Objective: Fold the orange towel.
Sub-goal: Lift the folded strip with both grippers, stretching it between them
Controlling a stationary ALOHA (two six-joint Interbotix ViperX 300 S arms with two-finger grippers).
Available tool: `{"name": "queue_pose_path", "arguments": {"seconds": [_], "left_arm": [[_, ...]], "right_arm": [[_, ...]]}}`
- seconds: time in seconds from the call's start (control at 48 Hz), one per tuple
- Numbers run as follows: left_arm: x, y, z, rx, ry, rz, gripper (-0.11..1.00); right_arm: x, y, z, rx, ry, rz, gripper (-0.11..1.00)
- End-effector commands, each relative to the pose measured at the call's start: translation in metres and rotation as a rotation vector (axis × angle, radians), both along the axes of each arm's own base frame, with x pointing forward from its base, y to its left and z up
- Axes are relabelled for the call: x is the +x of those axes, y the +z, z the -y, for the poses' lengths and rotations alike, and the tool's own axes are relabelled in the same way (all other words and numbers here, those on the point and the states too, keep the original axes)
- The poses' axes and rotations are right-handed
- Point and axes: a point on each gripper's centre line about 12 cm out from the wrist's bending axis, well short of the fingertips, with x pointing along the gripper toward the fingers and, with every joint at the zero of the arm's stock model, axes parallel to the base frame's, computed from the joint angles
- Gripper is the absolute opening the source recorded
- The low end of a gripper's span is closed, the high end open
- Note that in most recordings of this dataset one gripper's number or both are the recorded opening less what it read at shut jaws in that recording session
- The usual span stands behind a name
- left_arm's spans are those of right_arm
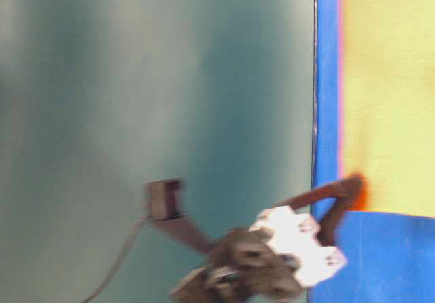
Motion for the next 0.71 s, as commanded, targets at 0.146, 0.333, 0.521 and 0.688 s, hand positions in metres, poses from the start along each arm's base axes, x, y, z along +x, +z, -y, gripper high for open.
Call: {"name": "queue_pose_path", "arguments": {"seconds": [0.146,0.333,0.521,0.688], "left_arm": [[-0.004,0.051,0.009,0.023,-0.023,0.127,0.04],[-0.001,0.052,0.012,0.022,-0.031,0.135,0.04],[0.005,0.055,0.027,0.023,-0.069,0.161,0.04],[0.016,0.062,0.054,0.026,-0.138,0.244,0.04]], "right_arm": [[-0.01,0.036,-0.005,-0.05,0.004,0.132,0.04],[-0.012,0.04,-0.006,-0.055,0.009,0.152,0.04],[-0.008,0.034,-0.004,-0.049,0.006,0.12,0.04],[0.0,0.038,0.009,-0.089,-0.008,0.124,0.04]]}}
